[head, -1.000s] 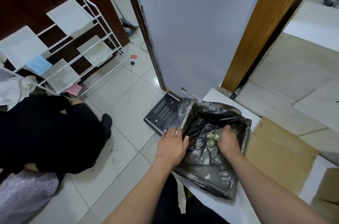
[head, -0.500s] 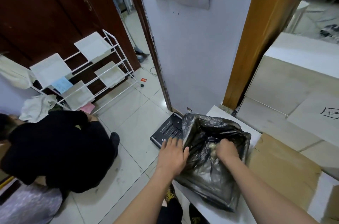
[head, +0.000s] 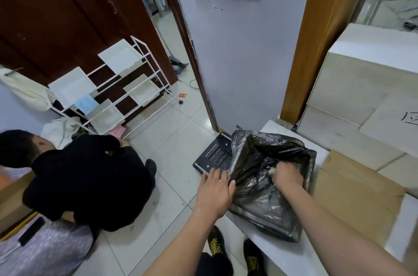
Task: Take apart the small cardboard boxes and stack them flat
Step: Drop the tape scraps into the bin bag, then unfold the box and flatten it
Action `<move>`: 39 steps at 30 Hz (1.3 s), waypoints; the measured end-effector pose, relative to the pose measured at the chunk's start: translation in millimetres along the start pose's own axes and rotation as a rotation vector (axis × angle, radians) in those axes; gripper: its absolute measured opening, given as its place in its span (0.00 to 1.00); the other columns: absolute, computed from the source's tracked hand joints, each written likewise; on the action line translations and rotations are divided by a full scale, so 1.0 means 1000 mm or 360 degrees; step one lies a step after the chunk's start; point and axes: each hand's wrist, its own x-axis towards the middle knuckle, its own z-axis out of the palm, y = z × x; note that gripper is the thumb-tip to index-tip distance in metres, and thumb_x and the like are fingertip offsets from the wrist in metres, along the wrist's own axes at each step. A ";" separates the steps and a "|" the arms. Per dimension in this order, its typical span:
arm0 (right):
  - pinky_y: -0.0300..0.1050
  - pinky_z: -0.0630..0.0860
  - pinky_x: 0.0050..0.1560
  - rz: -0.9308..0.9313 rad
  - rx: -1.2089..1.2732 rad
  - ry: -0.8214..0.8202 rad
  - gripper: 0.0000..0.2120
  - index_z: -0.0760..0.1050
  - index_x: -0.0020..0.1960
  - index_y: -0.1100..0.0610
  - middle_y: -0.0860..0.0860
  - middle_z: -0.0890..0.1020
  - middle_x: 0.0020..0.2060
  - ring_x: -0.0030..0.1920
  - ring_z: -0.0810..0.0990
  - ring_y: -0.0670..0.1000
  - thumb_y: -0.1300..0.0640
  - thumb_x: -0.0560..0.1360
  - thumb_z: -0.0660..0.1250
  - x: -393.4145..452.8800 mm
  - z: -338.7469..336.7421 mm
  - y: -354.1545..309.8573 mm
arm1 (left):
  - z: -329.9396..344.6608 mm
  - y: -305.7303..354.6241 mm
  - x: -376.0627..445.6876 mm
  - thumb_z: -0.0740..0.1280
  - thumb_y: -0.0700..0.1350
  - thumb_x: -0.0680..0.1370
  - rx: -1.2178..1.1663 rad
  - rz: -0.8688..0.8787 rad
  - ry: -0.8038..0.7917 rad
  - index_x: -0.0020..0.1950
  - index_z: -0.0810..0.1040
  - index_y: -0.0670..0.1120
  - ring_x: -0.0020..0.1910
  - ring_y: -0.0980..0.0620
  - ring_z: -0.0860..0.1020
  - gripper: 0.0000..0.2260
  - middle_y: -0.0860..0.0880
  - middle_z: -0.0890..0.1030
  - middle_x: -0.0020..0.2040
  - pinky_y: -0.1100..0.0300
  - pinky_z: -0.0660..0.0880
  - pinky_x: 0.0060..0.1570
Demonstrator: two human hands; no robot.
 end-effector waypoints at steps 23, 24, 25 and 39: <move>0.51 0.65 0.69 0.0497 -0.0168 0.0055 0.26 0.62 0.75 0.57 0.57 0.68 0.72 0.71 0.67 0.59 0.43 0.83 0.52 -0.256 0.021 0.045 | 0.048 0.082 -0.091 0.48 0.52 0.85 -0.0147 0.0835 -0.0320 0.77 0.61 0.40 0.77 0.43 0.59 0.24 0.40 0.64 0.77 0.46 0.54 0.76; 0.51 0.65 0.69 0.0541 -0.0155 0.0078 0.26 0.63 0.75 0.57 0.56 0.69 0.72 0.71 0.67 0.58 0.43 0.83 0.52 -0.266 0.022 0.052 | 0.047 0.090 -0.098 0.48 0.52 0.85 -0.0126 0.0880 -0.0341 0.76 0.62 0.40 0.76 0.42 0.61 0.24 0.39 0.66 0.75 0.47 0.55 0.75; 0.50 0.65 0.69 0.0581 -0.0148 0.0099 0.26 0.63 0.74 0.57 0.56 0.69 0.71 0.71 0.67 0.58 0.43 0.83 0.52 -0.276 0.023 0.059 | 0.046 0.099 -0.105 0.48 0.53 0.85 -0.0096 0.0928 -0.0343 0.76 0.63 0.40 0.75 0.42 0.62 0.24 0.39 0.67 0.75 0.47 0.56 0.75; 0.50 0.64 0.70 0.1003 0.0161 0.0235 0.25 0.66 0.73 0.59 0.56 0.72 0.68 0.69 0.70 0.57 0.45 0.83 0.51 -0.401 0.030 0.208 | 0.038 0.265 -0.200 0.46 0.53 0.86 0.0172 0.1468 -0.0253 0.77 0.63 0.40 0.74 0.43 0.66 0.25 0.41 0.69 0.74 0.49 0.59 0.75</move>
